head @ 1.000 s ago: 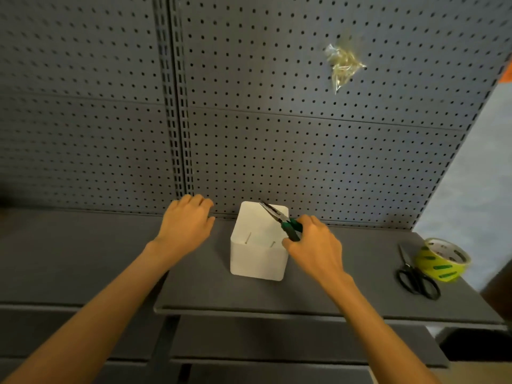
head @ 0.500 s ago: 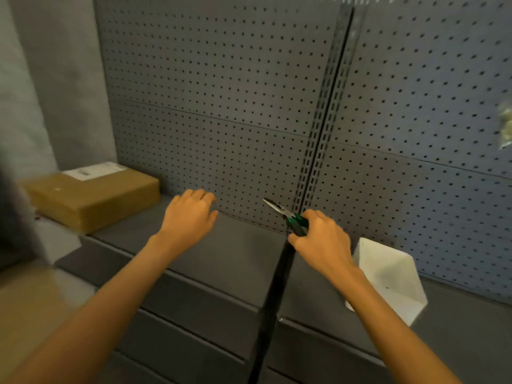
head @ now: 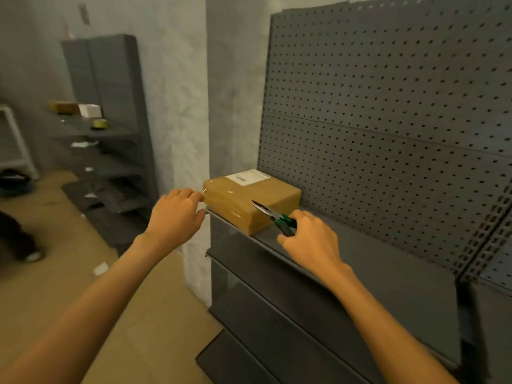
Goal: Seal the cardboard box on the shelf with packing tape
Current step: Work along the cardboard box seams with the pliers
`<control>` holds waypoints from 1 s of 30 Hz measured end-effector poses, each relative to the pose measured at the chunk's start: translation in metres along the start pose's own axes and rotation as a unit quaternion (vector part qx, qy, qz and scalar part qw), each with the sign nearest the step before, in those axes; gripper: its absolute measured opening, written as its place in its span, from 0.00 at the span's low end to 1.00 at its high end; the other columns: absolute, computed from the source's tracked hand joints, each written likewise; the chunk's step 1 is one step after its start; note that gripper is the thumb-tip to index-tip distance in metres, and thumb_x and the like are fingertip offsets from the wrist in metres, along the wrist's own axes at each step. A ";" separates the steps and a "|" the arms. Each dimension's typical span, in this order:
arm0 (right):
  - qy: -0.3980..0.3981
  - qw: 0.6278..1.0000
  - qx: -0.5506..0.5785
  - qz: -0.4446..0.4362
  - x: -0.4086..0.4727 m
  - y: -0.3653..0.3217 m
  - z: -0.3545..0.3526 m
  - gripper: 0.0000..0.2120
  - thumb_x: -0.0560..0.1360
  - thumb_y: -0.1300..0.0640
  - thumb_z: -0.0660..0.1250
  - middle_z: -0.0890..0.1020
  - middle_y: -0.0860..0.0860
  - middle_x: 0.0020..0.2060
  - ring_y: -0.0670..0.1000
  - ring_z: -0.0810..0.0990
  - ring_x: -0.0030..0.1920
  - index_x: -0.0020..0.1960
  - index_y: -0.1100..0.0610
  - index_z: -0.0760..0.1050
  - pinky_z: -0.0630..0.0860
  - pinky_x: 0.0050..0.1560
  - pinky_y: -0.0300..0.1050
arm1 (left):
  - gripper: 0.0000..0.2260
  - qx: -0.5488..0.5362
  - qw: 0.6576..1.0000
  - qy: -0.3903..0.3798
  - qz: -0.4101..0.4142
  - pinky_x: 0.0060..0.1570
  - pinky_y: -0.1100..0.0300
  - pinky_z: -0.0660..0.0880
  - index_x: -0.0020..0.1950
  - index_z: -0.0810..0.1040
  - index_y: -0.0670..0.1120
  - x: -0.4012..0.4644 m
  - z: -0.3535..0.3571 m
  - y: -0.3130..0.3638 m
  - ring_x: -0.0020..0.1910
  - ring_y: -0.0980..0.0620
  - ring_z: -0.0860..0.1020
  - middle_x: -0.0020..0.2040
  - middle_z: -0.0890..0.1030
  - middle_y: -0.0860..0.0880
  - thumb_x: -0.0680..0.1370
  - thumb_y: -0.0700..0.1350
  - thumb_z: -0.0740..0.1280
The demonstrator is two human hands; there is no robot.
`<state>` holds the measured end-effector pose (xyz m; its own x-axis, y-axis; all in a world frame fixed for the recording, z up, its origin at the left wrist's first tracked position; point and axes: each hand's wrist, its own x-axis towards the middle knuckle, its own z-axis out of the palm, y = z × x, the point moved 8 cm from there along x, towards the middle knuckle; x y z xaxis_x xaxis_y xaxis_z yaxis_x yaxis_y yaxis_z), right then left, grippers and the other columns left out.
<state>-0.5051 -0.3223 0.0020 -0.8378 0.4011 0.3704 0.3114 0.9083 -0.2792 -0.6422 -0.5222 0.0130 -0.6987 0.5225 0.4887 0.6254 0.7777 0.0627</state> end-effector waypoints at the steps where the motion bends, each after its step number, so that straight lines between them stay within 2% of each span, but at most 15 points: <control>1: -0.001 1.000 -0.001 -0.007 0.006 -0.013 0.005 0.17 0.72 0.44 0.65 0.76 0.51 0.52 0.55 0.76 0.52 0.56 0.53 0.72 0.75 0.44 0.49 | 0.15 0.006 1.000 0.004 -0.006 0.53 0.48 0.71 0.62 0.76 0.44 -0.001 -0.004 -0.015 0.57 0.41 0.74 0.59 0.78 0.44 0.78 0.49 0.63; 7: 0.003 0.999 0.012 -0.050 0.052 -0.079 0.022 0.18 0.74 0.45 0.64 0.77 0.51 0.53 0.55 0.77 0.51 0.58 0.54 0.72 0.75 0.43 0.48 | 0.15 0.034 0.998 0.022 -0.048 0.50 0.51 0.71 0.62 0.75 0.45 0.003 -0.015 -0.090 0.55 0.43 0.74 0.58 0.78 0.46 0.79 0.50 0.62; 10: -0.014 0.997 0.034 -0.070 0.073 -0.106 0.045 0.18 0.73 0.45 0.65 0.77 0.51 0.52 0.54 0.76 0.50 0.59 0.54 0.72 0.77 0.44 0.50 | 0.15 0.047 0.996 0.007 -0.072 0.52 0.49 0.71 0.63 0.75 0.45 0.003 -0.005 -0.124 0.56 0.43 0.74 0.58 0.78 0.46 0.79 0.49 0.61; 14: -0.049 0.992 0.077 -0.089 0.101 -0.138 0.089 0.16 0.73 0.47 0.66 0.77 0.50 0.51 0.52 0.74 0.46 0.57 0.54 0.73 0.74 0.40 0.47 | 0.14 0.075 0.993 -0.013 -0.096 0.53 0.50 0.71 0.61 0.75 0.45 0.012 0.012 -0.165 0.57 0.44 0.73 0.58 0.77 0.46 0.79 0.49 0.61; 17: -0.059 0.988 0.107 -0.096 0.132 -0.156 0.121 0.16 0.73 0.48 0.67 0.78 0.50 0.51 0.51 0.75 0.44 0.57 0.54 0.73 0.76 0.41 0.48 | 0.14 0.090 0.991 -0.020 -0.102 0.55 0.51 0.71 0.63 0.74 0.47 0.034 0.026 -0.194 0.59 0.45 0.72 0.59 0.77 0.48 0.79 0.51 0.61; 20: -0.060 0.985 0.129 -0.095 0.173 -0.168 0.142 0.15 0.73 0.48 0.67 0.78 0.50 0.49 0.51 0.75 0.44 0.56 0.53 0.74 0.76 0.41 0.48 | 0.14 0.096 0.991 -0.024 -0.096 0.55 0.50 0.71 0.63 0.74 0.46 0.073 0.039 -0.216 0.59 0.45 0.72 0.59 0.76 0.47 0.80 0.50 0.60; 23: -0.035 0.991 0.109 -0.076 0.219 -0.167 0.149 0.11 0.73 0.48 0.65 0.76 0.48 0.46 0.51 0.74 0.42 0.52 0.53 0.72 0.71 0.37 0.45 | 0.14 0.100 0.992 -0.014 -0.073 0.55 0.49 0.70 0.62 0.75 0.45 0.129 0.048 -0.229 0.59 0.43 0.72 0.59 0.77 0.46 0.79 0.49 0.61; 26: -0.023 0.994 0.088 -0.058 0.261 -0.160 0.148 0.11 0.74 0.49 0.65 0.76 0.48 0.47 0.52 0.73 0.44 0.52 0.53 0.71 0.68 0.37 0.45 | 0.15 0.084 0.996 -0.001 -0.043 0.55 0.49 0.69 0.64 0.74 0.45 0.184 0.056 -0.231 0.59 0.44 0.73 0.60 0.77 0.46 0.79 0.49 0.61; 30: 0.019 0.996 0.073 -0.041 0.309 -0.147 0.145 0.11 0.73 0.48 0.66 0.76 0.49 0.45 0.52 0.74 0.41 0.51 0.53 0.71 0.73 0.36 0.45 | 0.15 0.056 0.998 0.014 -0.009 0.56 0.50 0.69 0.65 0.73 0.45 0.236 0.079 -0.228 0.60 0.44 0.72 0.61 0.76 0.46 0.80 0.49 0.61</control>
<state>-0.8748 -0.3489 0.0292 -0.8398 0.3321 0.4296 0.1709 0.9126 -0.3715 -0.9771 -0.5485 0.0455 -0.6989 0.4993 0.5122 0.5692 0.8218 -0.0245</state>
